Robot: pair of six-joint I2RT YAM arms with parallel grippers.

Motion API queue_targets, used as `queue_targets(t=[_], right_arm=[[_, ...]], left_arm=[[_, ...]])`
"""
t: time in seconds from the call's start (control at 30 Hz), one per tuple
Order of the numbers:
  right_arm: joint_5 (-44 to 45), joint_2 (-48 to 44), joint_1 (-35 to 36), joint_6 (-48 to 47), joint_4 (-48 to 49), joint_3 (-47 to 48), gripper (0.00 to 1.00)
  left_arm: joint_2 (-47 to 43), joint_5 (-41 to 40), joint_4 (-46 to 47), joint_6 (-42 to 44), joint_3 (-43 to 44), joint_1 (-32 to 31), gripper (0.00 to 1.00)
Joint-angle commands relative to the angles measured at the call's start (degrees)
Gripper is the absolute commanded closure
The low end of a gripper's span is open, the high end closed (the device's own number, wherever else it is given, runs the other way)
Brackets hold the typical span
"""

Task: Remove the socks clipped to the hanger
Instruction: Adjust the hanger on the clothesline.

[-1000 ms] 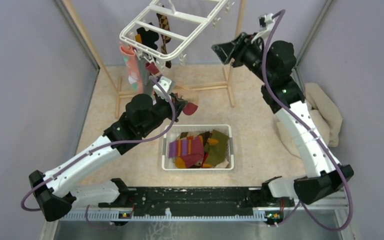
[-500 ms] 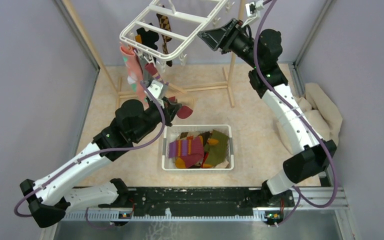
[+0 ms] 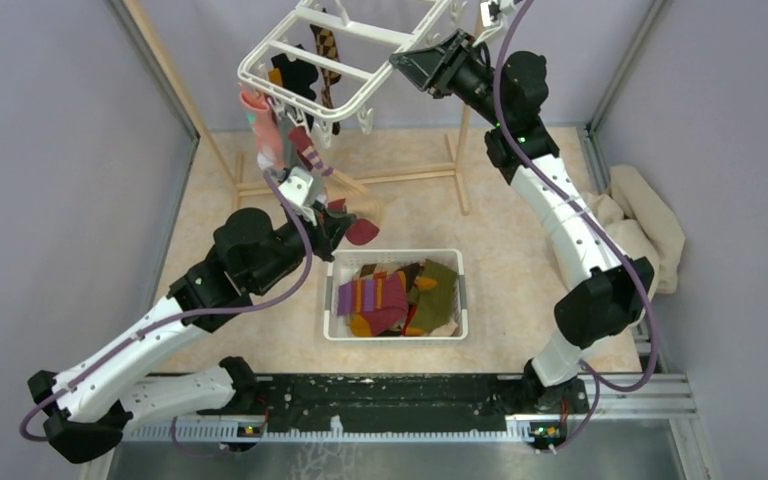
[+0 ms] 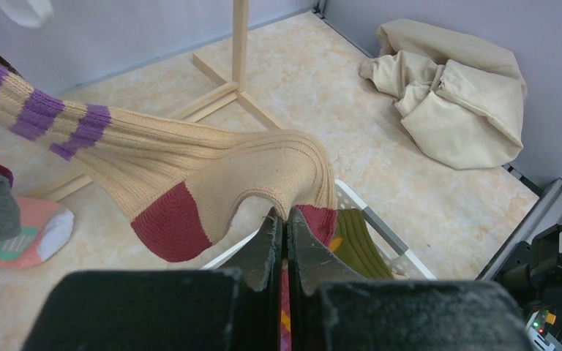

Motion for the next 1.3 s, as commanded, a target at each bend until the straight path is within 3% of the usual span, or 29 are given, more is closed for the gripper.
queue_targets(t=[0.0, 0.47, 0.67, 0.93, 1.27], right_arm=[[1.1, 1.9, -0.2, 0.1, 3.6, 2.7, 0.67], [1.8, 5.4, -4.9, 4.1, 8.7, 2.4, 0.70], [1.2, 6.3, -8.9, 6.0, 10.5, 2.8, 0.67], [-1.0, 9.3, -13.3, 6.5, 10.2, 6.7, 0.54], [1.2, 0.3, -13.8, -9.3, -7.5, 5.6, 0.50]], left_arm=[[-1.7, -0.5, -1.2, 0.0, 0.5, -0.5, 0.96], [-2.6, 0.3, -4.5, 0.6, 3.4, -0.5, 0.96], [-3.1, 0.5, -6.2, 0.4, 3.9, -0.5, 0.96], [-3.7, -0.3, -7.8, 0.3, 4.1, -0.5, 0.95], [-0.1, 0.8, -4.5, 0.8, 3.6, -0.5, 0.94]])
